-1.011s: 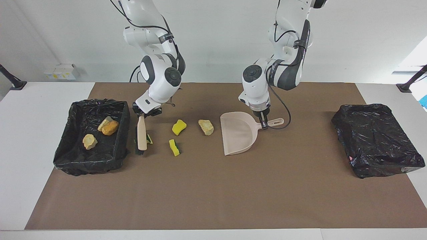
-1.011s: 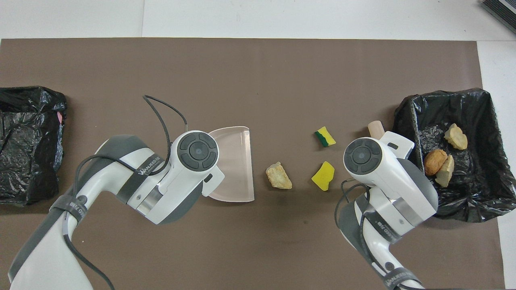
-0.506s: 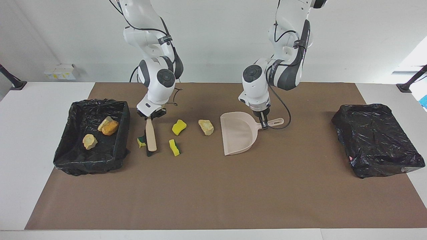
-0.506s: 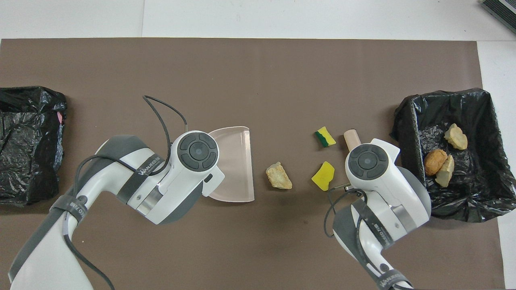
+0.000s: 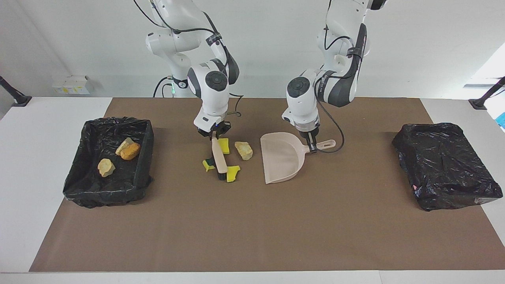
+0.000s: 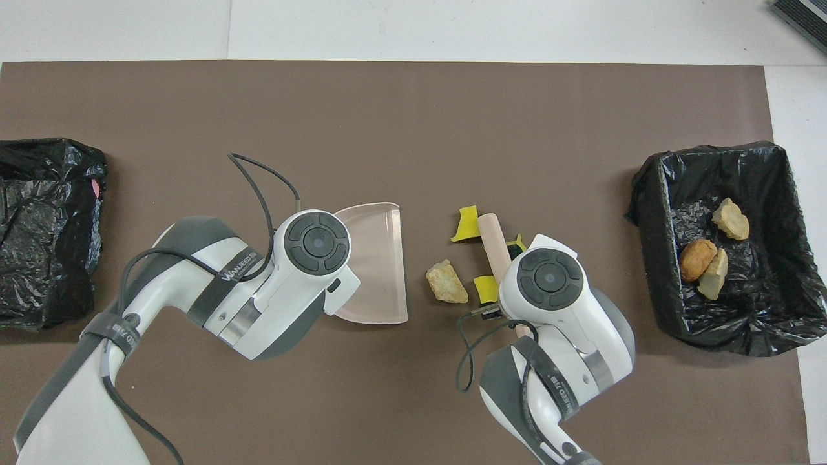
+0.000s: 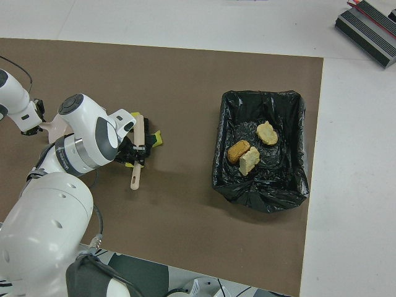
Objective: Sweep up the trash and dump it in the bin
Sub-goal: 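Sweep the sponges and bread into the dustpan with the right gripper's brush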
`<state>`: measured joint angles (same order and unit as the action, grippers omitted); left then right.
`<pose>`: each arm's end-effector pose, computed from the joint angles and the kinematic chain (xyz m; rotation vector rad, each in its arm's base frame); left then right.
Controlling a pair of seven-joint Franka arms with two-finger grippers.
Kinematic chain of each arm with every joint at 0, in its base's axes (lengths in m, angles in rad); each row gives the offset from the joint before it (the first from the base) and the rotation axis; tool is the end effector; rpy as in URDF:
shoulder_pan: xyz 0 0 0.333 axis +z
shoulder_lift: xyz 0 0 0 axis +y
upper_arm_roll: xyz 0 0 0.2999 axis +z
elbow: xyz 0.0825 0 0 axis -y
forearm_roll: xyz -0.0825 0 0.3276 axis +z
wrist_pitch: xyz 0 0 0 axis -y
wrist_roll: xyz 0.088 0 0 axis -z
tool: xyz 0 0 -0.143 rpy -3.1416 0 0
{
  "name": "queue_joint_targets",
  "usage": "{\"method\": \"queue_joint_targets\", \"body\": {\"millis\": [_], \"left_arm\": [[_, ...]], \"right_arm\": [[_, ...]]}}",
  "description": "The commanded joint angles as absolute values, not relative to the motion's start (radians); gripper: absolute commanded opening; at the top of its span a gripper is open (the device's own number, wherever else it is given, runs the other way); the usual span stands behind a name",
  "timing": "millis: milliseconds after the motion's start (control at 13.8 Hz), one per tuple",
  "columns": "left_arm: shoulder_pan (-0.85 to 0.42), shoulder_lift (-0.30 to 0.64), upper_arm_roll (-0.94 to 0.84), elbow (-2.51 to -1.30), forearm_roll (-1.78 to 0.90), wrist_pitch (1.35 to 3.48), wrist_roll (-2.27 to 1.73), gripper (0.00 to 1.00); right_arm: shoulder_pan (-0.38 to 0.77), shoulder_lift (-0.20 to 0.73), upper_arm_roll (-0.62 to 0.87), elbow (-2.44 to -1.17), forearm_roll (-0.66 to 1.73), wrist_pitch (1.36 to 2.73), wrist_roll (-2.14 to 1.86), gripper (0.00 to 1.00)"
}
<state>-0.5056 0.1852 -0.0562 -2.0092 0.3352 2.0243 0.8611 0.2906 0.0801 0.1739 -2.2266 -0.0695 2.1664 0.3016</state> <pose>0.4526 -0.2493 0.3363 -2.0082 2.0603 0.3000 0.4239 0.2070 0.3133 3.0308 0.3138 -0.1731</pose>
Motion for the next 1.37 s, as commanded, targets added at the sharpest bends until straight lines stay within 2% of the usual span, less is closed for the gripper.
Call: {"method": "queue_joint_targets", "body": {"millis": [0,361,722,1011,1156,1300], "left_arm": [[-0.519,0.156,-0.048,-2.051,0.357,2.043,0.844,0.0],[-0.517,0.156,-0.048,-2.054,0.357,2.052,0.844,0.0],[-0.515,0.156,-0.048,-2.057,0.357,2.054,0.836,0.0],[-0.514,0.156,-0.048,-2.057,0.357,2.059,0.836,0.0],[-0.514,0.156,-0.048,-2.059,0.357,2.062,0.836,0.0],[-0.514,0.155,-0.048,-2.06,0.357,2.066,0.836,0.0]], "right_arm": [[0.345,0.129,0.175,-2.157,0.068,2.177,0.336,0.0],[0.457,0.186,0.178,-2.083,0.323,2.267,0.364,0.0],[0.514,0.207,0.179,-1.99,0.423,2.255,0.466,0.0],[0.43,0.094,0.172,-1.996,0.407,2.051,0.465,0.0],[0.365,0.026,0.169,-2.003,0.376,1.888,0.471,0.0],[0.327,-0.021,0.169,-2.051,0.309,1.8,0.495,0.0]]}}
